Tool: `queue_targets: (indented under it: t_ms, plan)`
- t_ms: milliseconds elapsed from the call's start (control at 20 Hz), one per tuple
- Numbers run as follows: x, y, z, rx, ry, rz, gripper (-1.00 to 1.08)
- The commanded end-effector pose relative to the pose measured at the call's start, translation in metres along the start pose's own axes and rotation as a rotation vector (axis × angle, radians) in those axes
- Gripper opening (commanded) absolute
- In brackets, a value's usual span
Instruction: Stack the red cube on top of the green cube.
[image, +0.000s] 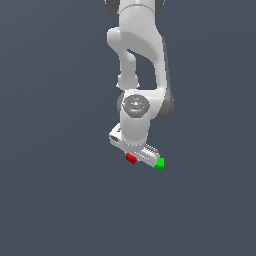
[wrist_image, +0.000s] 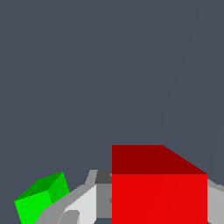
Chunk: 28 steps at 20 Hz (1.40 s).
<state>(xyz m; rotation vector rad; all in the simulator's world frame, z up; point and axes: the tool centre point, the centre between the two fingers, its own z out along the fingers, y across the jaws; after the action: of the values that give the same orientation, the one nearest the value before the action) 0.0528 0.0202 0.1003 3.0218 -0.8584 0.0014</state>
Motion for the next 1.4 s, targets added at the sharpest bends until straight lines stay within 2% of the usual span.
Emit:
queue_targets:
  t_ms: [0, 250, 450, 700, 950, 1000, 1350]
  plan:
    - [-0.016, -0.023, 0.008, 0.001, 0.000, -0.002, -1.00]
    - [-0.047, -0.069, 0.025, 0.001, -0.001, -0.002, -1.00]
    - [-0.062, -0.093, 0.034, 0.001, -0.001, -0.002, -1.00]
    - [-0.070, -0.108, 0.040, 0.000, -0.001, -0.002, -1.00]
    - [-0.068, -0.106, 0.039, 0.000, -0.001, -0.002, -1.00]
    - [-0.068, -0.106, 0.039, 0.000, -0.001, -0.002, 1.00]
    - [-0.068, -0.106, 0.039, 0.000, -0.001, -0.002, 1.00]
